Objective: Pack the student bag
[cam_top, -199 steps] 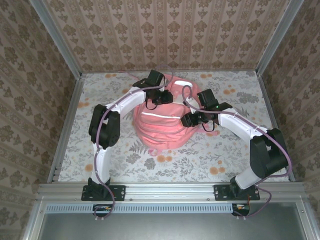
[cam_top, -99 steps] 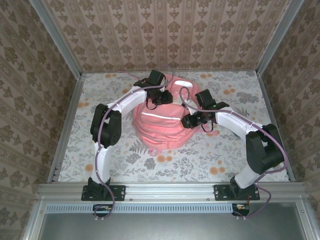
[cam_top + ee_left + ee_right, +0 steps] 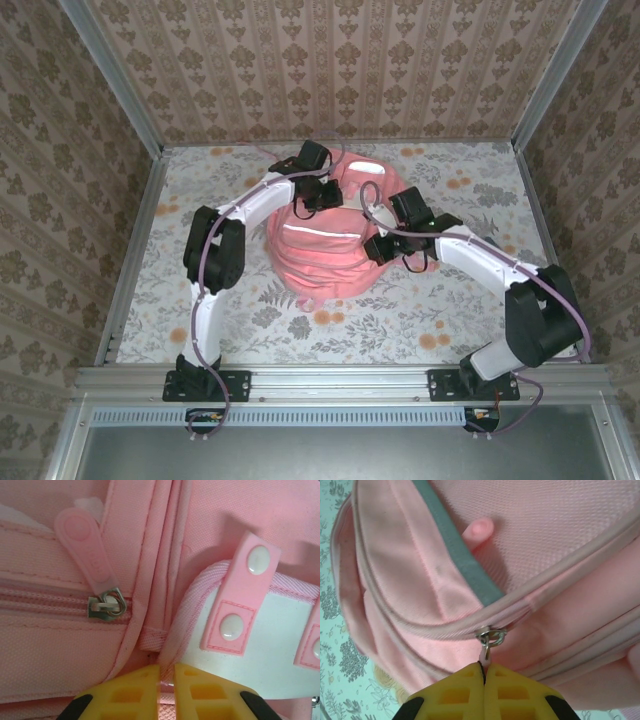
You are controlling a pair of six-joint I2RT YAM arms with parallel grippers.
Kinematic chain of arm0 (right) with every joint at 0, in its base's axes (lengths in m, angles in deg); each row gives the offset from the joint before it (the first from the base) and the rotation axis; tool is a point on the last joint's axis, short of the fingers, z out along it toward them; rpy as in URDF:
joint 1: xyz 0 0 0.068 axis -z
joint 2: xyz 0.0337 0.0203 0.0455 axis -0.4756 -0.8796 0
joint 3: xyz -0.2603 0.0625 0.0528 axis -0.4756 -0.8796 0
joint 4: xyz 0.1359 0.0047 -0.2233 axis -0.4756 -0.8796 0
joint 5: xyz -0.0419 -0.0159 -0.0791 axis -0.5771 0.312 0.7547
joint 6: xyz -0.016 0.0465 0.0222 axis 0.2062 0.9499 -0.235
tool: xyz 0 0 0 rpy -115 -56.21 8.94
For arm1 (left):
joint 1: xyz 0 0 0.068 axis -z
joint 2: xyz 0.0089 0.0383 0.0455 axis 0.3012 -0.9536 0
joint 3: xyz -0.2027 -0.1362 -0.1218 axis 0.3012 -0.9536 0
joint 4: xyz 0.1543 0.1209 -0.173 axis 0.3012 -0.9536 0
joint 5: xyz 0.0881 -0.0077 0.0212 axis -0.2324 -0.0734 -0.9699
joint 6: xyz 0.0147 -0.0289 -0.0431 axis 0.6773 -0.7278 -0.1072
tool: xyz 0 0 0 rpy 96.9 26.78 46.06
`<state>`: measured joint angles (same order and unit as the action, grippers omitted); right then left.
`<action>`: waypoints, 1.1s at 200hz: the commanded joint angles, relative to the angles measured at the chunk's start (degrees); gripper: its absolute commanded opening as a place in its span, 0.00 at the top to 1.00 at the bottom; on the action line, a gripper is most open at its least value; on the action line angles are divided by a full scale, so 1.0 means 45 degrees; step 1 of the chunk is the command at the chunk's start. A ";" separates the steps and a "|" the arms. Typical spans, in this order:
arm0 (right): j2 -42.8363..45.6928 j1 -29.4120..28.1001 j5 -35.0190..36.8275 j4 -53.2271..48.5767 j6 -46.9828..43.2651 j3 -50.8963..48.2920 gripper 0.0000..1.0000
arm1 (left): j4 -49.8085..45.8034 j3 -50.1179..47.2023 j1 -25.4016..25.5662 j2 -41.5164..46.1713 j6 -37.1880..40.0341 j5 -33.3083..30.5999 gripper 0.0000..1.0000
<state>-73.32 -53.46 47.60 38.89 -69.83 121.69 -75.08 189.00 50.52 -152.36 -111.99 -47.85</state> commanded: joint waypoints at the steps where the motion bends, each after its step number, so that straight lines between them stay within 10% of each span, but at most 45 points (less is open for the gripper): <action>1: 0.0605 -0.0561 -0.0522 -0.0614 0.0384 -0.0522 1.00 | -0.0519 -0.0317 -0.0222 -0.1150 -0.0770 -0.1092 0.85; 47: 0.0830 -0.1205 0.0243 -0.0108 0.1306 -0.0696 1.00 | -0.0092 -0.0558 -0.0213 -0.1160 -0.1204 -0.0791 0.86; 112: 0.1666 -0.0347 0.1155 0.1284 0.3732 -0.0887 0.55 | -0.0266 0.0110 -0.0257 -0.0858 -0.0352 -0.0012 0.81; 220: -0.0650 -0.1521 0.3308 0.0462 0.1741 0.0592 0.44 | -0.0870 0.0524 -0.0352 -0.1438 -0.0104 -0.0130 0.81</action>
<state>-74.24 -60.00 56.97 41.16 -60.91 121.78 -76.50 191.88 49.95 -154.18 -114.14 -45.66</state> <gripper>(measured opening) 0.582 0.193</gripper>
